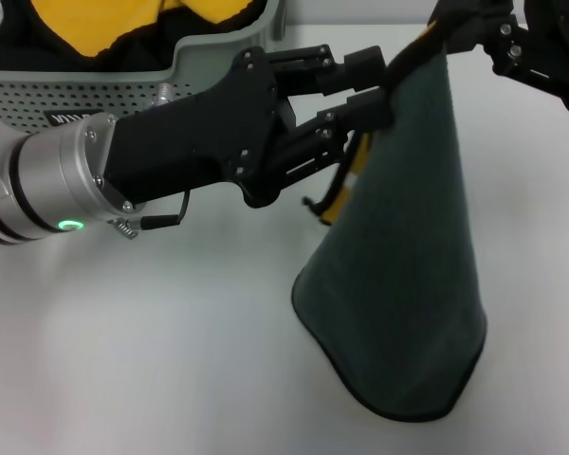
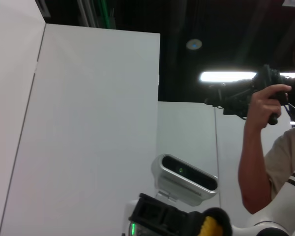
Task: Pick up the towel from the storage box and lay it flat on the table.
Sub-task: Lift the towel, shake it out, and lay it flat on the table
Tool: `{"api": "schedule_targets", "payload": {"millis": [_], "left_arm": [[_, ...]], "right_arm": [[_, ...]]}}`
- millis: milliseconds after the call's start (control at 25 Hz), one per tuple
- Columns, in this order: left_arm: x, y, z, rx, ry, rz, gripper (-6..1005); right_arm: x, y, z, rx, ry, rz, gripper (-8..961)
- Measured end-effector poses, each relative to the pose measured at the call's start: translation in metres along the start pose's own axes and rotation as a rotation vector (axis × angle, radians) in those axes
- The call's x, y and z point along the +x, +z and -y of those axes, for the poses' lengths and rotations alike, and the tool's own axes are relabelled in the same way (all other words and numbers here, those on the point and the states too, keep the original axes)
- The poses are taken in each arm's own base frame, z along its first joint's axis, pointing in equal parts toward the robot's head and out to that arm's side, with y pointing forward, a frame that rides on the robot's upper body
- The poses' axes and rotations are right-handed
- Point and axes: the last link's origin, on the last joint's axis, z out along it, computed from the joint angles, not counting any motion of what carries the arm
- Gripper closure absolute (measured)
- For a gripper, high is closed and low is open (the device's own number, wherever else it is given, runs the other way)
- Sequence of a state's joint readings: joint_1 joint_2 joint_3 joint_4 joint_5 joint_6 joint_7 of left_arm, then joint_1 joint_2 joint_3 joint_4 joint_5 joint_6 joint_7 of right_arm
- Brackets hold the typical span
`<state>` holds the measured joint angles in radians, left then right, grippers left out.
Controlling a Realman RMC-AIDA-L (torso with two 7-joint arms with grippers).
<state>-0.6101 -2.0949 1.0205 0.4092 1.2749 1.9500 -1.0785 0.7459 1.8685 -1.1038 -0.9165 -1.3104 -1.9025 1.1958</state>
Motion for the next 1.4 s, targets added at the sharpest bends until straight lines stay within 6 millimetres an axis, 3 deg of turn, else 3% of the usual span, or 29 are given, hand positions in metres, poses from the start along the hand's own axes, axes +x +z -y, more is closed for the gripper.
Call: {"api": "schedule_targets", "payload": {"millis": [960, 1400], "left_arm": [[-0.014, 0.000, -0.004, -0.020, -0.007, 0.083, 707], [-0.028, -0.008, 0.001, 0.079, -0.018, 0.136, 708]], "right_arm": [[-0.012, -0.004, 0.019, 0.057, -0.084, -0.076, 939], [-0.024, -0.006, 0.026, 0.088, -0.153, -0.094, 939]]}}
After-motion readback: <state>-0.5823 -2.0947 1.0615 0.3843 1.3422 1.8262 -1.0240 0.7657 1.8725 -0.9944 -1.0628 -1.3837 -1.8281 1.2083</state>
